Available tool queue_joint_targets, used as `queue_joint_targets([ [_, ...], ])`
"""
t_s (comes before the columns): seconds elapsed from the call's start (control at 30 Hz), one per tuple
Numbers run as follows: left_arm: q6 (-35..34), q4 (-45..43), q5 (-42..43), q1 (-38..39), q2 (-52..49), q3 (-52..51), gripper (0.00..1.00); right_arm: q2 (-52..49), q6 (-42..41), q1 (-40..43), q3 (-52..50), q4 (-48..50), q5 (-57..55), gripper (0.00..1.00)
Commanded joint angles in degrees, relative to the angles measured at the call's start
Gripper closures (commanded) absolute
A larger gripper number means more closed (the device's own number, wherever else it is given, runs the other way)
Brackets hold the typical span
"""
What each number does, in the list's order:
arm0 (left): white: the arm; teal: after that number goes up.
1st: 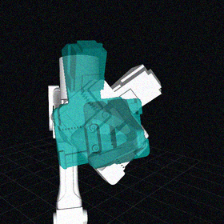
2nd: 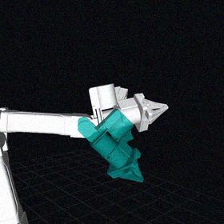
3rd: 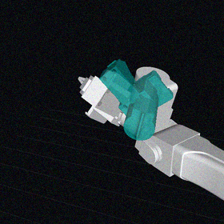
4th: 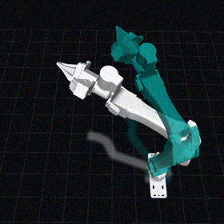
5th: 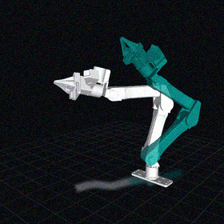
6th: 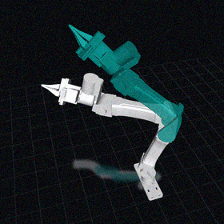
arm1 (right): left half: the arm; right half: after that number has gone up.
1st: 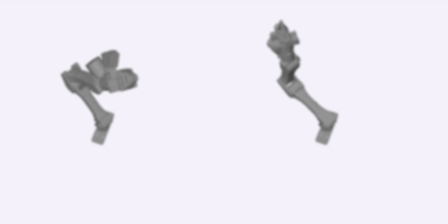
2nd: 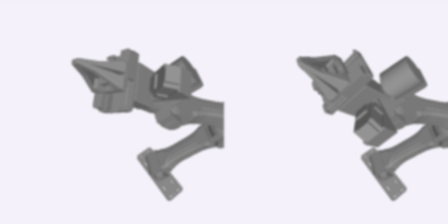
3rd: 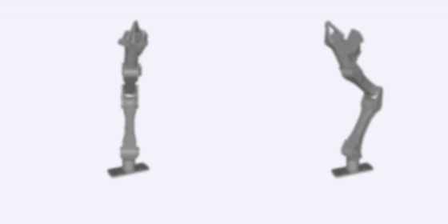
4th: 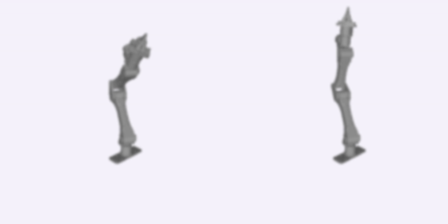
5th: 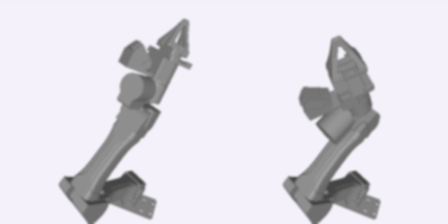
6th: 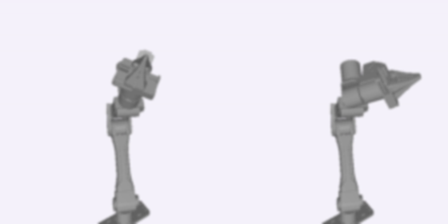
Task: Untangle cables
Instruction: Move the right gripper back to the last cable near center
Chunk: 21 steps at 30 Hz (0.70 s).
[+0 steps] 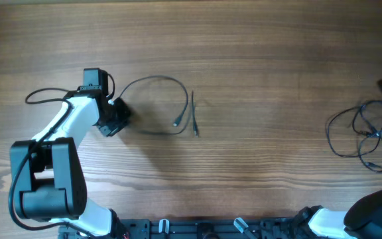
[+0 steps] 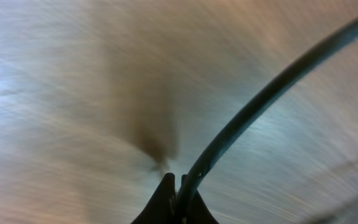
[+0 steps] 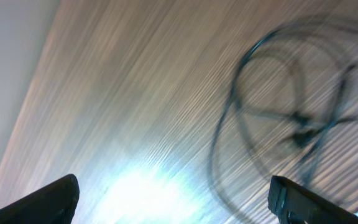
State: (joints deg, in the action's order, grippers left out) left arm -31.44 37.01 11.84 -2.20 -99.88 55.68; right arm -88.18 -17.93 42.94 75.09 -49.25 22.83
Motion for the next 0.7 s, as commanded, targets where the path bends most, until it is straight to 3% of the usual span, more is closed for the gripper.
queue_joint_targets([
  [0.0,4.72,-6.12,18.84,5.57,-0.44,0.02,0.95,-0.94,3.85,-5.22,0.59,-4.15,5.14,0.00],
  [0.1,10.58,-7.58,19.63,15.69,-0.44,0.02,0.95,-0.94,8.28,-14.23,0.55,-9.03,5.14,0.00],
  [0.13,14.91,-6.71,18.95,19.98,-0.44,0.02,0.88,-0.94,9.16,-17.46,0.55,-10.12,5.09,0.00],
  [0.2,19.26,-3.45,11.82,26.08,-0.42,0.02,0.62,-0.94,10.56,-24.33,0.55,-12.20,4.81,0.00],
  [0.3,19.26,-0.87,7.28,27.41,-0.22,0.04,0.59,-0.94,10.51,-32.57,0.52,-13.62,2.38,0.00],
  [0.4,19.26,1.55,5.57,24.17,2.62,0.04,0.65,-0.98,10.49,-40.59,0.52,-12.98,2.27,0.00],
  [0.53,19.21,2.95,5.07,16.24,9.88,0.04,0.64,-0.98,10.62,-49.53,0.52,-9.77,2.29,0.00],
  [0.6,18.58,4.04,3.21,9.62,13.68,0.04,0.60,-0.98,15.32,-55.43,0.52,-7.23,2.29,0.08],
  [0.67,13.68,6.01,1.05,1.77,15.08,0.04,0.58,-0.98,16.92,-61.64,0.52,-3.74,0.24,0.12],
])
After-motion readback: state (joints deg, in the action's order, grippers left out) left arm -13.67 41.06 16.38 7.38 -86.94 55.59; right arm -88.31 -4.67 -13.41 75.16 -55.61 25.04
